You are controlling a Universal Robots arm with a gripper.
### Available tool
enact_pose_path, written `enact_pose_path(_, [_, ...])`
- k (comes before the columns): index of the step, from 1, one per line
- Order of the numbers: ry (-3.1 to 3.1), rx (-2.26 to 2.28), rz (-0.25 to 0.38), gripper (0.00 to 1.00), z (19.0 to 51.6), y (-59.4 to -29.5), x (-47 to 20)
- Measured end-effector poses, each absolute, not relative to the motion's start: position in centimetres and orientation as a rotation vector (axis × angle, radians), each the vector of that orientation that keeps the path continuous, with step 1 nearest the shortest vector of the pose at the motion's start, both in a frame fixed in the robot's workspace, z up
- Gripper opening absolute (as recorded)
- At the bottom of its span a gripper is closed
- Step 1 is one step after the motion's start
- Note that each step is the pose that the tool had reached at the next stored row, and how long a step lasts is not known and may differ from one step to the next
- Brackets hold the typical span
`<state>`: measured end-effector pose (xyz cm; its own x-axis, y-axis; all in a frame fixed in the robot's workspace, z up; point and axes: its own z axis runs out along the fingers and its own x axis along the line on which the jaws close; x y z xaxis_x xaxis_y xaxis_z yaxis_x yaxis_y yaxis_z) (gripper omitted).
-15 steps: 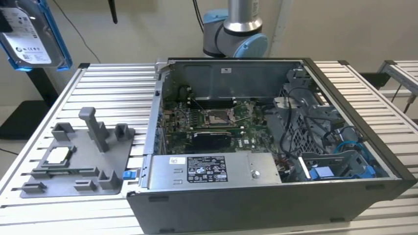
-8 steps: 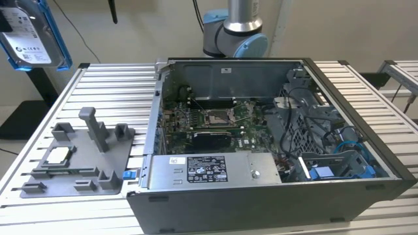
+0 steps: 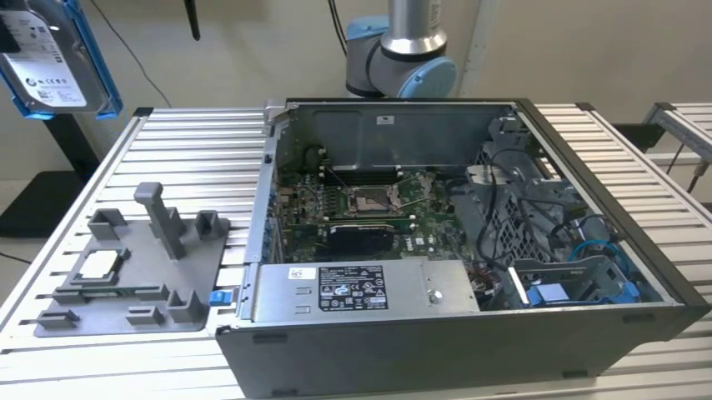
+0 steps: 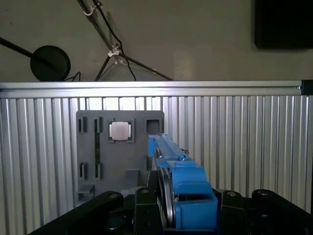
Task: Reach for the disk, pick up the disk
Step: 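Pick up the disk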
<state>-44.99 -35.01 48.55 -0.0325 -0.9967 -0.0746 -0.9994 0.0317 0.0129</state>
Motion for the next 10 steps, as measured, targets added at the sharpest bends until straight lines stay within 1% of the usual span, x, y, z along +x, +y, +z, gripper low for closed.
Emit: enact_pose_path(10, [2.224,-2.154,0.095,0.00,48.66,-35.01,-44.92])
